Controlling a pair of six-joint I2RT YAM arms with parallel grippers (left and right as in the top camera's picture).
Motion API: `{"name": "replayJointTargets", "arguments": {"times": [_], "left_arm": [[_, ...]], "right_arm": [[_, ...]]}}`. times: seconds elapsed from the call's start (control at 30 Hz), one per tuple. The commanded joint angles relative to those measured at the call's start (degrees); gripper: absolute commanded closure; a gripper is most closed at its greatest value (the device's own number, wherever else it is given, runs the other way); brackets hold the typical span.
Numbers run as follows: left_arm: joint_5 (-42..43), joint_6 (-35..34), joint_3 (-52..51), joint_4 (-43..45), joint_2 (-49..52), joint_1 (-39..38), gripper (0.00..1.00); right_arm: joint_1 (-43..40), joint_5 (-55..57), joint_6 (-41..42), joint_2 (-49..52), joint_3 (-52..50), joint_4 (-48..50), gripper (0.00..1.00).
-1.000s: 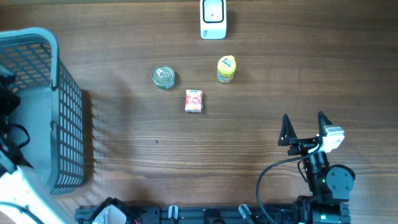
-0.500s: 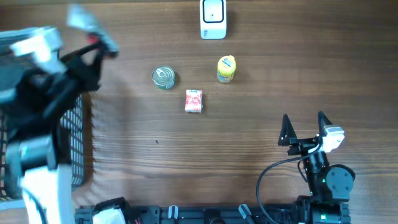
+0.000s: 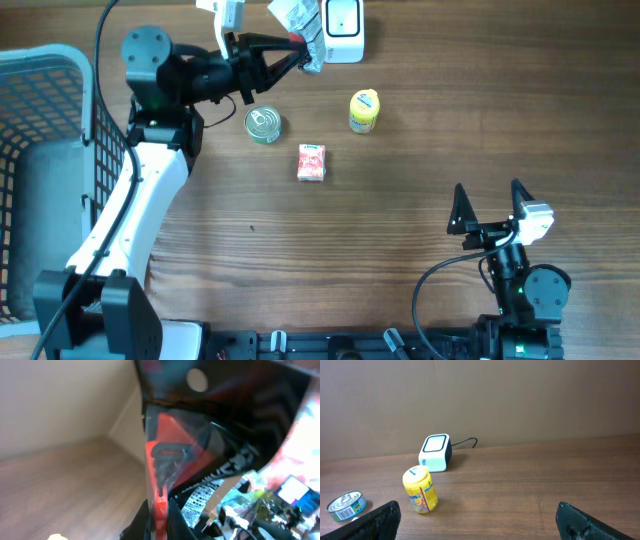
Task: Scan the item barcode
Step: 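Lift the hex wrench package toward the white scanner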
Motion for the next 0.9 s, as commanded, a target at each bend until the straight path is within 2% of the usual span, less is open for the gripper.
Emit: {"name": "replayJointTargets", "arguments": {"times": [0.0,0.1,0.23,0.33,0.63,0.73,0.8,0.83,0.87], "left_arm": [[2.99,-9.51,0.87,11.08,-0.70,-0.07,0.96],[2.73,-12.85,0.87,21.70,-0.70,-0.07,0.96],[-2.10,-18.95,0.87,27.12,-0.70,-0.07,0.96],[-4.42,-22.60,0.87,29.11,-0.70,-0.07,0.96],[-4.46,-22.29,0.87,29.20,-0.70,-0.07,0.96],[-7.52,-19.63,0.87,24.15,-0.68,-0.11,0.96],[-11.78,-15.52,0.87,15.43,-0.68,-0.50,0.96],[-16.26,-10.71,0.87,6.82,-0.68,-1.49,0.96],[-20.04,-8.09,0.87,1.77,-0.68,-2.25,0.96]], "right_arm": [[0.09,-0.02,0.74,-0.46,-0.07,0.26,0.00],[0.09,0.00,0.74,-0.46,-0.07,0.26,0.00],[0.09,-0.02,0.74,-0.46,-0.07,0.26,0.00],[0.09,0.00,0.72,-0.46,-0.07,0.26,0.00],[0.09,-0.02,0.72,-0.46,-0.07,0.26,0.00],[0.09,0.00,0.74,-0.46,-0.07,0.26,0.00],[0.09,-0.02,0.72,-0.46,-0.07,0.26,0.00],[0.09,0.00,0.74,-0.46,-0.07,0.26,0.00],[0.09,-0.02,0.74,-0.46,-0.07,0.26,0.00]]}}
